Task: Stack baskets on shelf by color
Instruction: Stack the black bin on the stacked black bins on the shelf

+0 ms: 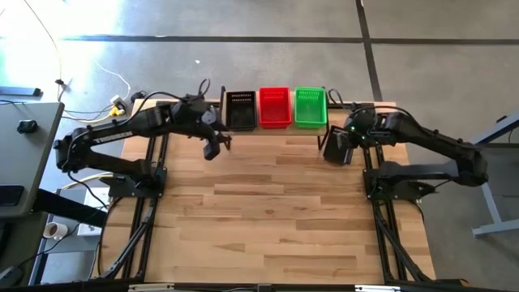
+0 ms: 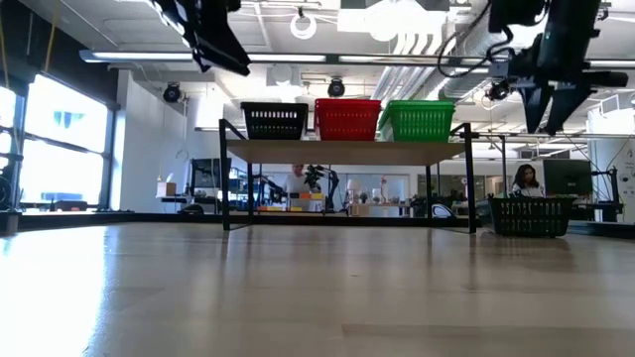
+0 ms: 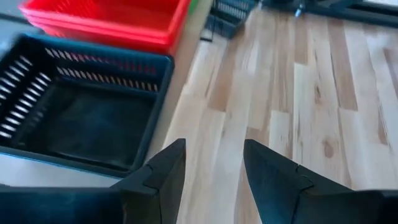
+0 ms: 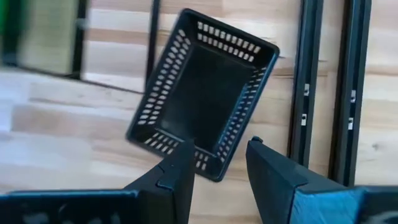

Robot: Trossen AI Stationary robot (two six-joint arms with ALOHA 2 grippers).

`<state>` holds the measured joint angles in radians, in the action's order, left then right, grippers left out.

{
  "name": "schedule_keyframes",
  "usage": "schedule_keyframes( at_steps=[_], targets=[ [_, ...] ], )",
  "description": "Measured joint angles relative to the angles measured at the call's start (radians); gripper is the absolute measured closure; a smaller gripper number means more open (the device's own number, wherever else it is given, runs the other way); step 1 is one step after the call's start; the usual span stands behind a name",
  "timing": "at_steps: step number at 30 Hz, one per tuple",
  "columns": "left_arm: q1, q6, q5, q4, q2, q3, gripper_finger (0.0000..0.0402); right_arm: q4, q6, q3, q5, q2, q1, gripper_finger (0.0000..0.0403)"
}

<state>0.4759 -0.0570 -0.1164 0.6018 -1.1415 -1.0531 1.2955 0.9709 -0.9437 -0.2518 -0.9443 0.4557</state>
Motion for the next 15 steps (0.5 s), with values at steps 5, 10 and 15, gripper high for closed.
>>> schedule_keyframes(
  at_steps=[5, 10, 15],
  targets=[
    [0.000, 0.000, 0.032, -0.031, 0.046, 0.000, 0.0248, -0.058, -0.008, 0.095, 0.001, 0.017, 0.077, 0.0273],
    [0.000, 0.000, 0.050, -0.054, 0.071, 0.000, 0.0248, -0.138, -0.009, 0.184, 0.019, 0.017, 0.152, 0.0273],
    [0.000, 0.000, 0.050, -0.054, 0.075, 0.000, 0.0248, -0.237, -0.002, 0.272, 0.046, 0.015, 0.214, 0.0273]
  ],
)
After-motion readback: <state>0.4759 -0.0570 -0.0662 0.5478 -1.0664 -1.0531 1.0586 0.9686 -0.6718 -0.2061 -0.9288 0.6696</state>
